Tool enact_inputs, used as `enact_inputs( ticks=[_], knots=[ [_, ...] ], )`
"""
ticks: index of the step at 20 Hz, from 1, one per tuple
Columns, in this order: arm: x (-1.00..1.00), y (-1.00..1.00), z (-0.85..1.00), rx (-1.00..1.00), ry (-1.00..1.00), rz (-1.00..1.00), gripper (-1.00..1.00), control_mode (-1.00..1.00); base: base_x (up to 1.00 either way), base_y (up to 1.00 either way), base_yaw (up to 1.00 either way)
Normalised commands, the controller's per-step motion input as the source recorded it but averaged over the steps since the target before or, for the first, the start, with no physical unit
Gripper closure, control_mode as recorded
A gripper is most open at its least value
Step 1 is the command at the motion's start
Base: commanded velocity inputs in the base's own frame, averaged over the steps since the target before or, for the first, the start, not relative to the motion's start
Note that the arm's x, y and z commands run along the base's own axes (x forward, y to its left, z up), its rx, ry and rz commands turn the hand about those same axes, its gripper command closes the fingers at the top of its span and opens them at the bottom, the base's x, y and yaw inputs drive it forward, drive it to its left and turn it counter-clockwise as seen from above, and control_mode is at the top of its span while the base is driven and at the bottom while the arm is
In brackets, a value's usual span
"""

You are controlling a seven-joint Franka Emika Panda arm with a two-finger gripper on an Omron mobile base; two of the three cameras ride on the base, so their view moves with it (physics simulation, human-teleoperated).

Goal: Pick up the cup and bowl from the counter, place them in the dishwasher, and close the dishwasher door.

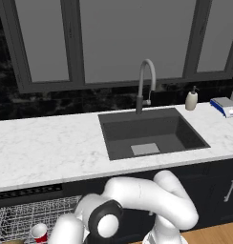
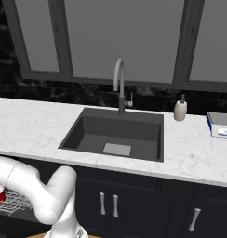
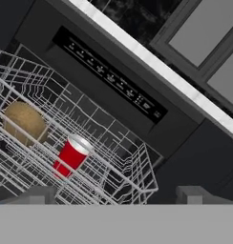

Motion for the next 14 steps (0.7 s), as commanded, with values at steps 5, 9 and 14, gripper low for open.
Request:
enact_inputs(
  ticks=[5,9,14],
  knots=[
    [-0.11,0.28,-0.35,0.0,-0.07,0.0,-1.0,-1.0,0.0,0.0,0.0],
    [-0.02,0.34,-0.54,-0.01,-0.02,-0.01,-1.0,-1.0,0.0,0.0,0.0],
    [-0.36,0.69,-0.3,0.0,-0.09,0.0,-1.0,-1.0,0.0,0.0,0.0]
  ],
)
